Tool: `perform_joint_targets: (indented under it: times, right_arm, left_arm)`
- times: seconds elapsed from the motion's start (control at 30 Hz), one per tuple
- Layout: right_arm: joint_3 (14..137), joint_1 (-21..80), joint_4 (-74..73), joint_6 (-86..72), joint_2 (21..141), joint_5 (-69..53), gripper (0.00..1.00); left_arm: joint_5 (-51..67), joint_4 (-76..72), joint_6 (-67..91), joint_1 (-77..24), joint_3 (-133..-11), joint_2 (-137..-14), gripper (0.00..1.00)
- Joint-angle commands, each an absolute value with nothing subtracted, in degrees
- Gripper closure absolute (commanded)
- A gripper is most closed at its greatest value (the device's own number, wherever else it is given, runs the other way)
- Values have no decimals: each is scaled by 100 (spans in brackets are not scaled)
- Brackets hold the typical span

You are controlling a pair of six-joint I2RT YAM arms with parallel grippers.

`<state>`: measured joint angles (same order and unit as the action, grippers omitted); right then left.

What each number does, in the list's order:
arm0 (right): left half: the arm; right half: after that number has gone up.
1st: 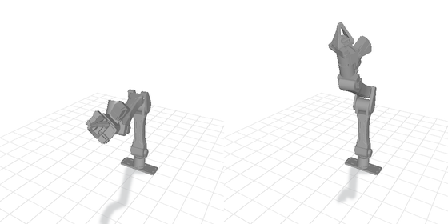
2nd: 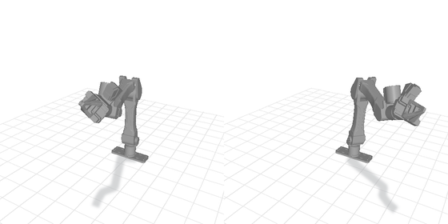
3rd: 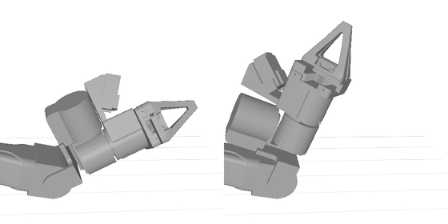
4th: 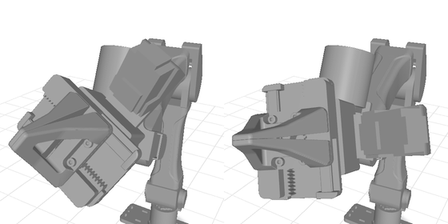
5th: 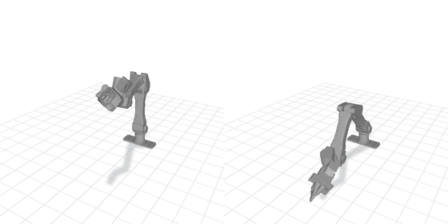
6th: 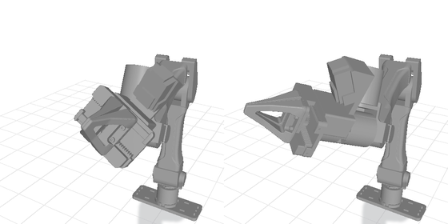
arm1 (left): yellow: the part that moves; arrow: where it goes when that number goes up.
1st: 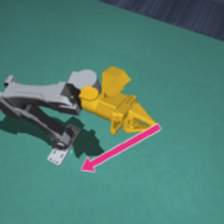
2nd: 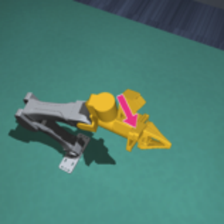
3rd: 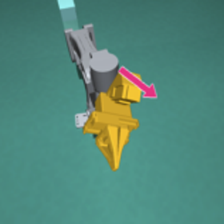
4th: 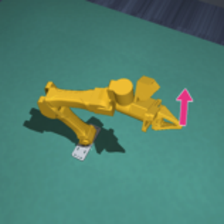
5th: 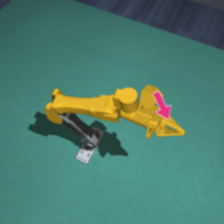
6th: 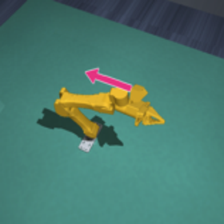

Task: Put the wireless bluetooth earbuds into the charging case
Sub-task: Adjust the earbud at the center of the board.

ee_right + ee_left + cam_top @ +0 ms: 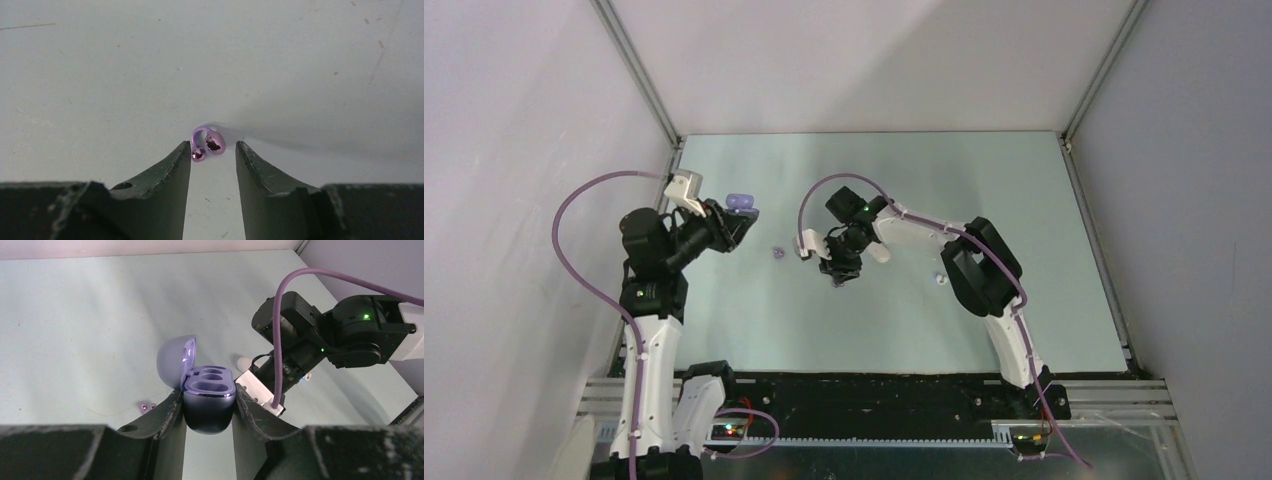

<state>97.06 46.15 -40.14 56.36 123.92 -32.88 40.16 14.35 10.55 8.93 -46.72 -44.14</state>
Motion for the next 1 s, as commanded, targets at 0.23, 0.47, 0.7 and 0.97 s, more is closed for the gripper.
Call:
perform_joint_targets:
  times: [0.23, 0.47, 0.7, 0.97]
  right_arm:
    - [9916, 4682, -4043, 5708, 12598, -3199, 62]
    - [9887, 4689, -4006, 5522, 12644, -3006, 71]
    - [9164, 4505, -3367, 3873, 11971, -2381, 78]
    - [7477, 4138, -2554, 763, 10570, -1124, 92]
  left_arm:
    - [4003, 1288, 1090, 954, -4787, -4452, 100]
    - [4001, 1267, 1098, 964, -4771, -4423, 100]
    - [4111, 907, 1341, 962, -4696, -4504, 100]
    - [4347, 106, 1898, 958, -4616, -4934, 100]
